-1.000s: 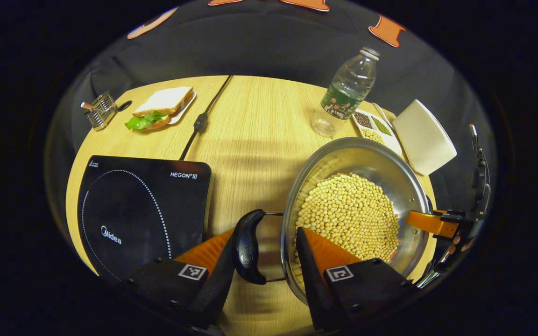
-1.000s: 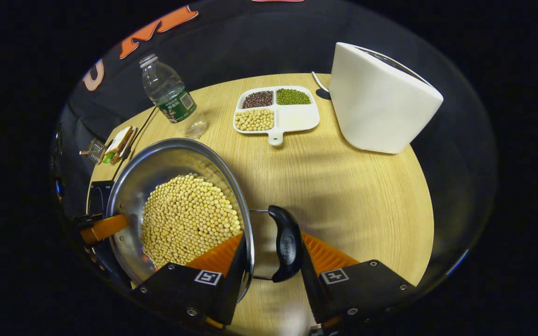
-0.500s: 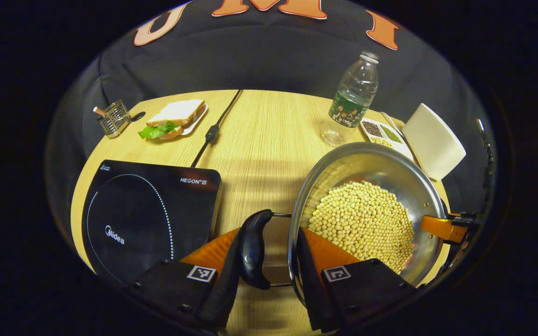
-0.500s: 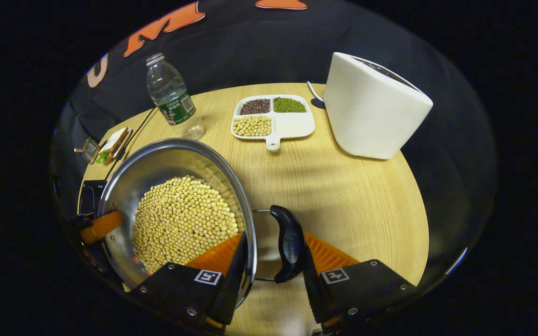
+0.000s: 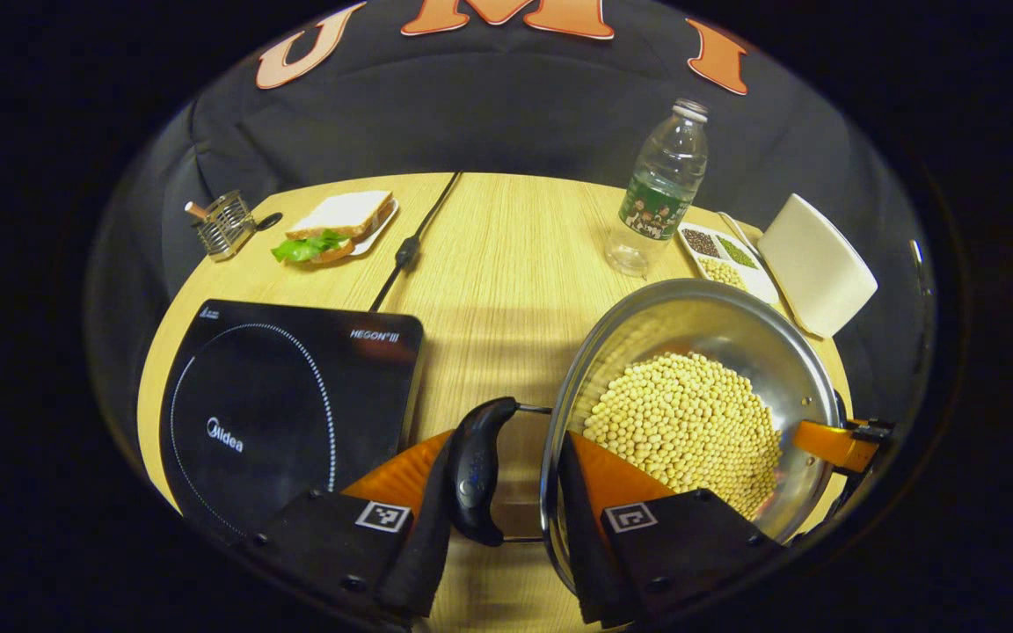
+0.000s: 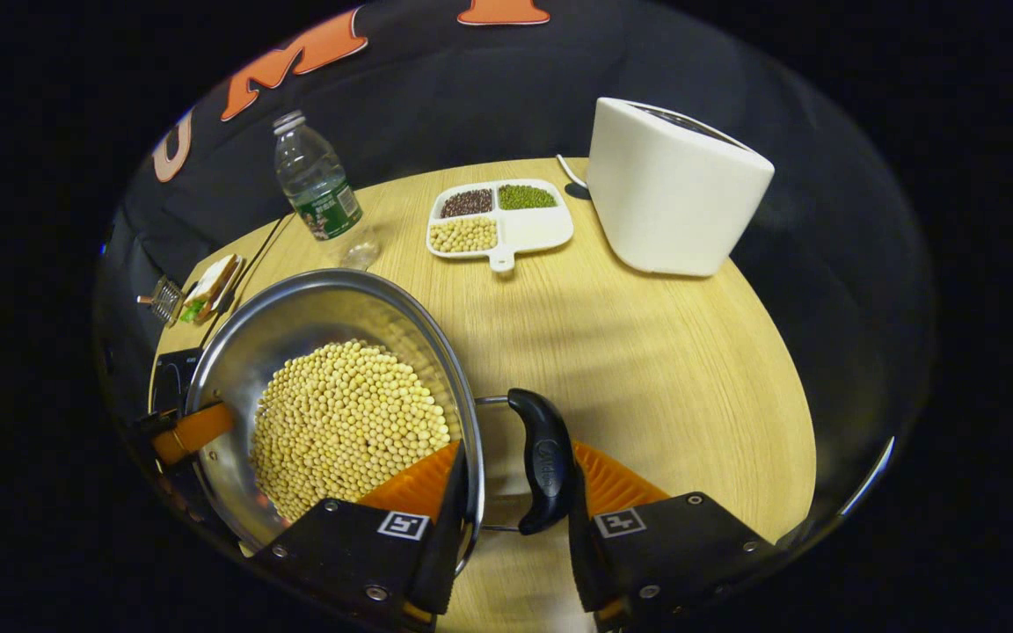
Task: First push the handle of the pot to place it horizontally, then grasp the pot with both hands and set it on the induction cooktop.
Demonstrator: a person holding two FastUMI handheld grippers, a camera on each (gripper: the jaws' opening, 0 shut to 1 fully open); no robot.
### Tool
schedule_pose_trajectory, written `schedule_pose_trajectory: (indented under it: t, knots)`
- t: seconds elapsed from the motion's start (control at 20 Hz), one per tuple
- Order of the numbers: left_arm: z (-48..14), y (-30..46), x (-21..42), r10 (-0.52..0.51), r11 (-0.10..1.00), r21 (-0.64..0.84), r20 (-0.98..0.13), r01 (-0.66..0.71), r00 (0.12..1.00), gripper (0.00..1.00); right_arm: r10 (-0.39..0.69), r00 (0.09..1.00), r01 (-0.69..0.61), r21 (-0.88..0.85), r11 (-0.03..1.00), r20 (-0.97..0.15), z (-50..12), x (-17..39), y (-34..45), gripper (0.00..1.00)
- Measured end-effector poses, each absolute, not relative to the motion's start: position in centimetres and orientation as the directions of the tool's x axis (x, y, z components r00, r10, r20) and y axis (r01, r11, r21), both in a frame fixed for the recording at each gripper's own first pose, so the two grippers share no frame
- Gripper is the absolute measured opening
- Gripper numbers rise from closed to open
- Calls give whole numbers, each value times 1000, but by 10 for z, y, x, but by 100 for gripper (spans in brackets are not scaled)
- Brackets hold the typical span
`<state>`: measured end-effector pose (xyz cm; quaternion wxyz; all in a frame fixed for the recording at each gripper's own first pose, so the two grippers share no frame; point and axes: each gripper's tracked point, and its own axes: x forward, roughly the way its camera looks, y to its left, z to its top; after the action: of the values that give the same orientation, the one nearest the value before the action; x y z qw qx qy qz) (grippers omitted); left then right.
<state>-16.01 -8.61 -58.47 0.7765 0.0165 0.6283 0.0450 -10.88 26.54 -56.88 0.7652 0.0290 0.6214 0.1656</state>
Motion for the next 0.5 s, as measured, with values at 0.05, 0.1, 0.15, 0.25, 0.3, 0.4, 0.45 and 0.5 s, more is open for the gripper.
schedule_pose_trajectory:
  t: [0.05, 0.1, 0.15, 0.25, 0.3, 0.4, 0.45, 0.5]
  knots:
    - [-580, -83, -163, 98, 995, 92, -973, -39, 211, 66, 292, 162, -204, 258, 944, -943, -568, -114, 266, 49]
    - [-575, -81, -162, 107, 994, 102, -969, -31, 221, 67, 296, 163, -195, 264, 945, -941, -571, -115, 269, 52]
    - [-570, -80, -162, 109, 994, 105, -967, -31, 231, 67, 299, 168, -197, 265, 944, -939, -572, -113, 273, 52]
    - [-558, -79, -155, 111, 994, 102, -957, -49, 266, 66, 317, 186, -177, 286, 942, -930, -567, -107, 278, 52]
    - [-550, -79, -150, 115, 993, 105, -950, -50, 289, 65, 327, 195, -176, 295, 939, -925, -566, -106, 280, 48]
    - [-535, -73, -144, 132, 991, 120, -937, -56, 323, 66, 344, 218, -189, 307, 933, -913, -564, -100, 283, 52]
    - [-527, -69, -141, 139, 990, 123, -929, -70, 342, 65, 355, 230, -196, 315, 929, -906, -563, -96, 285, 51]
    - [-519, -65, -136, 143, 989, 119, -918, -88, 369, 66, 369, 244, -208, 323, 923, -897, -562, -93, 285, 52]
